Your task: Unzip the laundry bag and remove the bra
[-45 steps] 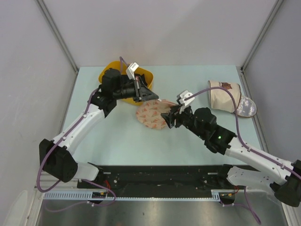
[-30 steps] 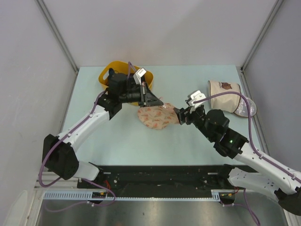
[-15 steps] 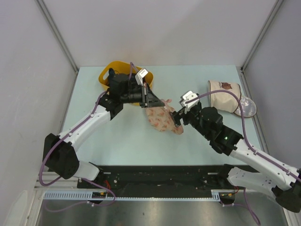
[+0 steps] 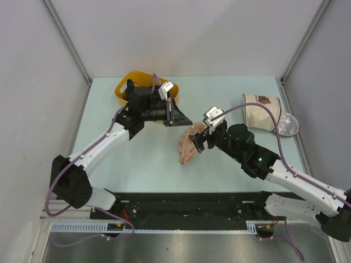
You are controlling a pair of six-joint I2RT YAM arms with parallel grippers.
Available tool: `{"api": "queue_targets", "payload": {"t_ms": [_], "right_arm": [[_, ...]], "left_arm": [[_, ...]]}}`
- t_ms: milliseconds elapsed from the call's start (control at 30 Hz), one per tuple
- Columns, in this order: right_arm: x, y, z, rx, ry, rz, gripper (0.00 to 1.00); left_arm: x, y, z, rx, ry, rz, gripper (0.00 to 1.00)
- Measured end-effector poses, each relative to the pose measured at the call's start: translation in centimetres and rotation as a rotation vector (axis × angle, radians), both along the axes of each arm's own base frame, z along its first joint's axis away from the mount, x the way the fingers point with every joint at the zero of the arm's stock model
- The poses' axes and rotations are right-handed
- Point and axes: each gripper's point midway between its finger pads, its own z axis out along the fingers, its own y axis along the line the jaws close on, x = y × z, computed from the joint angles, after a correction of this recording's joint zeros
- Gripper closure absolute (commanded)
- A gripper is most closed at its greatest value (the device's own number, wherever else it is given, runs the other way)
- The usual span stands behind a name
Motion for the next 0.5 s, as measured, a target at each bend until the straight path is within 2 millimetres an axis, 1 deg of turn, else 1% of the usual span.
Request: {"api": "queue_targets", "payload": {"t_ms": [67, 200, 267, 333, 500], "right_arm": [[-0.2, 0.2, 0.7, 0.040, 0.017, -0.019, 0.09], [-0.1, 0.6, 2.3, 0.144, 0.073, -0.115, 0.09], [-0.1, 1.0, 2.6, 0.193, 0.107, -0.164, 0.07], [-0.3, 1.7, 2.2, 0.230, 0.148, -0.199, 0.07], [-0.6, 2.8, 0.5, 0.274, 0.221, -0.285, 0.06]], "left_arm": [[0.1, 0.0, 0.0, 0.002, -0.001, 0.006, 1.00], [0.2, -0.2, -0.2, 0.009, -0.005, 0.022, 1.00], [0.3, -0.3, -0.2, 0.015, -0.008, 0.034, 1.00], [0.4, -0.4, -0.3, 0.021, -0.011, 0.048, 1.00], [0.3, -0.7, -0.3, 0.036, -0.022, 0.076, 0.99]]}}
